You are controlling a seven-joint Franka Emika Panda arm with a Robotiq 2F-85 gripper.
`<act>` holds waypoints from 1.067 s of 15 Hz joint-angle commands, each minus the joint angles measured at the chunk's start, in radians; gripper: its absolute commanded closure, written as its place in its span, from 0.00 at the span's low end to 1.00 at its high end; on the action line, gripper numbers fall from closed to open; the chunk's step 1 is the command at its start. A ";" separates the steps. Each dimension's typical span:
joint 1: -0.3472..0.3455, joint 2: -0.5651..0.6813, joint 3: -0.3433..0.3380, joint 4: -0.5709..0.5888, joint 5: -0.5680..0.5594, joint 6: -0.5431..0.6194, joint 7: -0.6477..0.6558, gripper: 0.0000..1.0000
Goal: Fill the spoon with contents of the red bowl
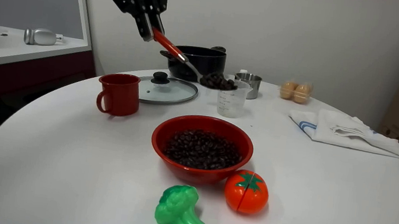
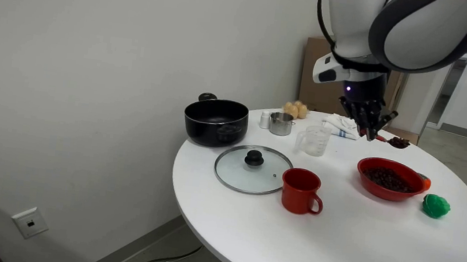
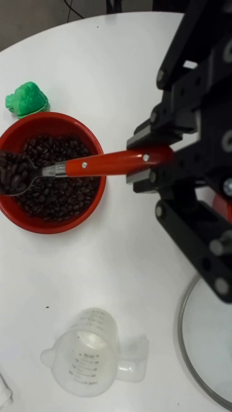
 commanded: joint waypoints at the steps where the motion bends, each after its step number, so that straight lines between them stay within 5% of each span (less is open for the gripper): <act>1: -0.012 0.054 -0.008 0.018 0.020 0.005 -0.004 0.95; 16: -0.049 0.246 0.000 0.131 0.199 0.102 -0.100 0.95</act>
